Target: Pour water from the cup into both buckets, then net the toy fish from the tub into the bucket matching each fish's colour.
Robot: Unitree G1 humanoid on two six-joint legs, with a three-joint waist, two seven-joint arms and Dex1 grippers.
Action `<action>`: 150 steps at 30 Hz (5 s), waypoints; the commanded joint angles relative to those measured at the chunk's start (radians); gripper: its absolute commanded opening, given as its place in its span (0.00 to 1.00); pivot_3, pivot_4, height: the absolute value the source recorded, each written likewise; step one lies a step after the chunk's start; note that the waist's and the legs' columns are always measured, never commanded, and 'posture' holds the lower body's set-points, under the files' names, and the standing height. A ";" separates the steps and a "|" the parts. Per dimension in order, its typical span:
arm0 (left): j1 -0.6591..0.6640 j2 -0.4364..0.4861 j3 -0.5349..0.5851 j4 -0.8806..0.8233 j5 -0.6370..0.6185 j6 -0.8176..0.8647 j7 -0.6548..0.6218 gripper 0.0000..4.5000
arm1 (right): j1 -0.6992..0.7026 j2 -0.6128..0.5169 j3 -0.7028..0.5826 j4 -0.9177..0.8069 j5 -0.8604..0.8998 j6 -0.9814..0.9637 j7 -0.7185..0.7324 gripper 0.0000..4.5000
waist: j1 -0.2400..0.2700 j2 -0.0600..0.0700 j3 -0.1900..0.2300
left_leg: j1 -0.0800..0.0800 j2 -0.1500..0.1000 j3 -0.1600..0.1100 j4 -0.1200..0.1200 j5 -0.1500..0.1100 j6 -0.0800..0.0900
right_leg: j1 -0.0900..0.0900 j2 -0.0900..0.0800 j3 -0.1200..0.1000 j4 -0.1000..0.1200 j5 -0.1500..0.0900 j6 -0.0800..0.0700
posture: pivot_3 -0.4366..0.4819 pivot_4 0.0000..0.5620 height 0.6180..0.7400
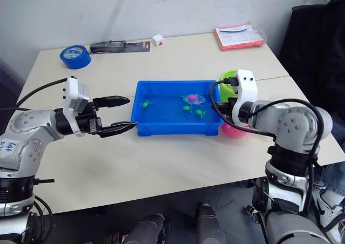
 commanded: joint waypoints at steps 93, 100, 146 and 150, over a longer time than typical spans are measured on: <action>0.350 0.089 0.333 -0.173 -0.088 0.110 0.099 1.00 | 0.004 -0.270 0.233 -0.206 -0.181 -0.163 0.502 0.17 | 0.049 -0.003 0.001 | 0.007 0.008 0.010 -0.001 -0.006 -0.001 | 0.003 0.005 0.000 -0.001 -0.001 -0.005 | 0.48 0.27 1.00; 0.316 0.077 0.278 -0.187 -0.112 0.100 0.110 1.00 | -0.025 -0.229 0.155 -0.148 -0.142 0.007 0.432 0.17 | 0.051 -0.003 0.001 | 0.007 0.008 0.010 -0.001 -0.006 -0.001 | 0.003 0.005 0.001 -0.001 -0.001 -0.005 | 0.48 0.27 1.00; 0.186 0.029 0.100 -0.059 -0.076 -0.015 0.090 1.00 | -0.014 -0.792 0.880 -0.060 -0.964 -1.184 0.617 0.17 | 0.048 -0.002 0.001 | 0.008 0.009 0.014 -0.002 -0.008 -0.001 | 0.001 0.007 0.002 -0.006 -0.001 -0.004 | 0.48 0.27 1.00; 0.188 0.033 0.105 -0.063 -0.079 -0.014 0.089 1.00 | 0.020 -0.778 0.868 -0.012 -1.090 -1.313 0.653 0.17 | 0.049 -0.002 0.001 | 0.008 0.009 0.015 -0.002 -0.008 -0.001 | 0.001 0.007 0.002 -0.006 -0.001 -0.004 | 0.48 0.27 1.00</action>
